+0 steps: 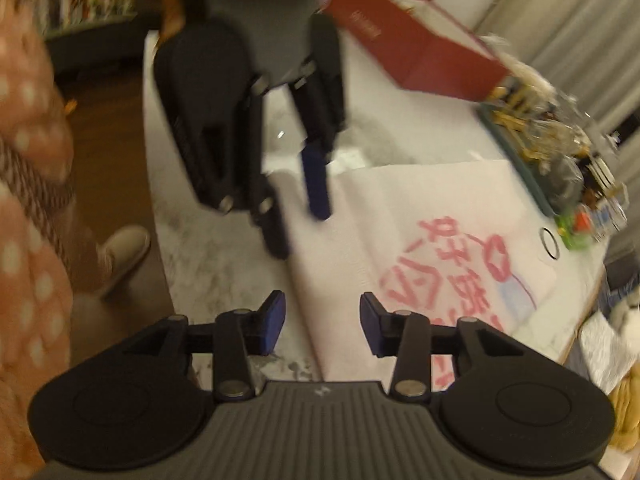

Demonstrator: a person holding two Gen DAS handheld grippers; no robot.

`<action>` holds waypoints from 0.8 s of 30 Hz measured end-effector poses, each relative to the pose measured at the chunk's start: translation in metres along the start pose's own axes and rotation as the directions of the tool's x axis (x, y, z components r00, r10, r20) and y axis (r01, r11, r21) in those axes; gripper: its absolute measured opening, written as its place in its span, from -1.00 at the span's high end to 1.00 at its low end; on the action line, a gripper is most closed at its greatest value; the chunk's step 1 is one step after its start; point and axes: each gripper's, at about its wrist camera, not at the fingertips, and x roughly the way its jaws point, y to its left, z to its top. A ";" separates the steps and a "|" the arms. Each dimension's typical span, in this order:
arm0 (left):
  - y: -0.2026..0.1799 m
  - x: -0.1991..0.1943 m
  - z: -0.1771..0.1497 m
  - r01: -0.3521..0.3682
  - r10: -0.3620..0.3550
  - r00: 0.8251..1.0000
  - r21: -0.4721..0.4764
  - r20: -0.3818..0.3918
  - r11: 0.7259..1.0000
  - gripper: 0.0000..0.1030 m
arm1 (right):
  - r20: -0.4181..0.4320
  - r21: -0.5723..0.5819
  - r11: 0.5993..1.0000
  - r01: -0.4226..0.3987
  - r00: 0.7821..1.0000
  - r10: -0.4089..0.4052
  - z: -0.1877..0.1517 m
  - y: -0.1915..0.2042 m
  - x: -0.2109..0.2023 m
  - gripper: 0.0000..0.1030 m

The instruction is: Fold shopping bag

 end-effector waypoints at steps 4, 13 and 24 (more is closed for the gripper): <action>-0.002 0.000 0.000 -0.009 0.009 1.000 -0.001 -0.001 1.000 0.25 | 0.023 -0.026 0.999 0.031 0.999 -0.030 0.006 0.001 0.012 0.39; -0.029 -0.019 -0.022 -0.007 0.008 1.000 0.074 -0.022 0.997 0.24 | 0.053 0.199 0.940 -0.276 0.961 0.271 0.010 -0.024 -0.005 0.92; -0.022 -0.032 -0.034 0.110 -0.109 0.994 0.024 -0.024 0.994 0.24 | 0.170 0.546 0.698 -0.464 0.877 0.450 -0.017 -0.063 -0.010 0.92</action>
